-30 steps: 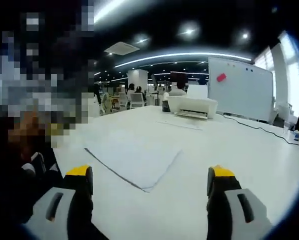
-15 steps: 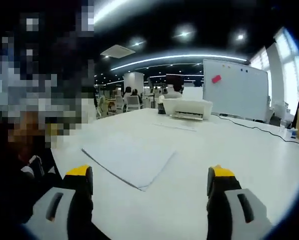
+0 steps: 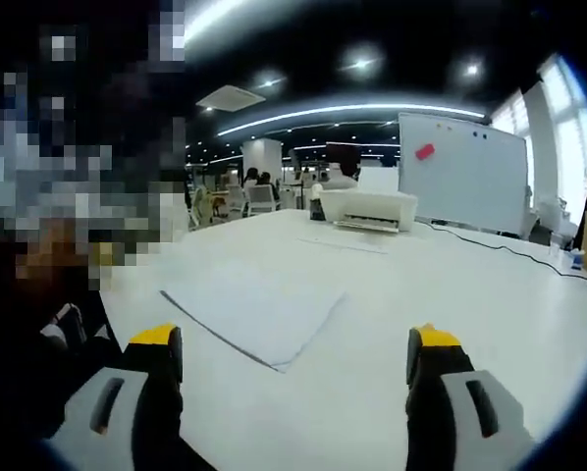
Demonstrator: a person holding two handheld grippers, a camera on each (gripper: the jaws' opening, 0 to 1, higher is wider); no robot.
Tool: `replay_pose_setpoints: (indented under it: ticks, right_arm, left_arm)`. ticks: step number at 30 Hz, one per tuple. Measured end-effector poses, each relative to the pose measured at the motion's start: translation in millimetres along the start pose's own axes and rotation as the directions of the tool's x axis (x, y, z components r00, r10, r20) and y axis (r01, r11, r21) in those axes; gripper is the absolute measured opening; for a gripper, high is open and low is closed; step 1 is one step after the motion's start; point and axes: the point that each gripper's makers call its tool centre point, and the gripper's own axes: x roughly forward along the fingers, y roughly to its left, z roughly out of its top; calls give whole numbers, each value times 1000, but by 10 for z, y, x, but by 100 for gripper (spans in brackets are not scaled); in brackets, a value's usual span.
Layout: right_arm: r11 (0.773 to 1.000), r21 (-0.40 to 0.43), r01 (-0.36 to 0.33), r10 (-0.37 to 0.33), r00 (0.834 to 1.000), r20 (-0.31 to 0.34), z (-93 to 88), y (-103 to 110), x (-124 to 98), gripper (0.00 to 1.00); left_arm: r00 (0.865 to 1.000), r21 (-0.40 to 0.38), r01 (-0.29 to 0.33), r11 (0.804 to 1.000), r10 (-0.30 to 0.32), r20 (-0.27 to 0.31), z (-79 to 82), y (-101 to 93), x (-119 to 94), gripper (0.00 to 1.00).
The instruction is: Organize the stack of printing papers by aligning and flattening the scattered papers on the table
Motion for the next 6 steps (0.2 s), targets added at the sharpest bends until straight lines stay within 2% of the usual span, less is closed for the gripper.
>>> replay_pose_setpoints:
  ticks: [6]
  right_arm:
    - [1000,0,-6,6,1000,-3,-4,18,5,90]
  left_arm:
    - [1000,4,-2,1000,2,1,5,1,0,97]
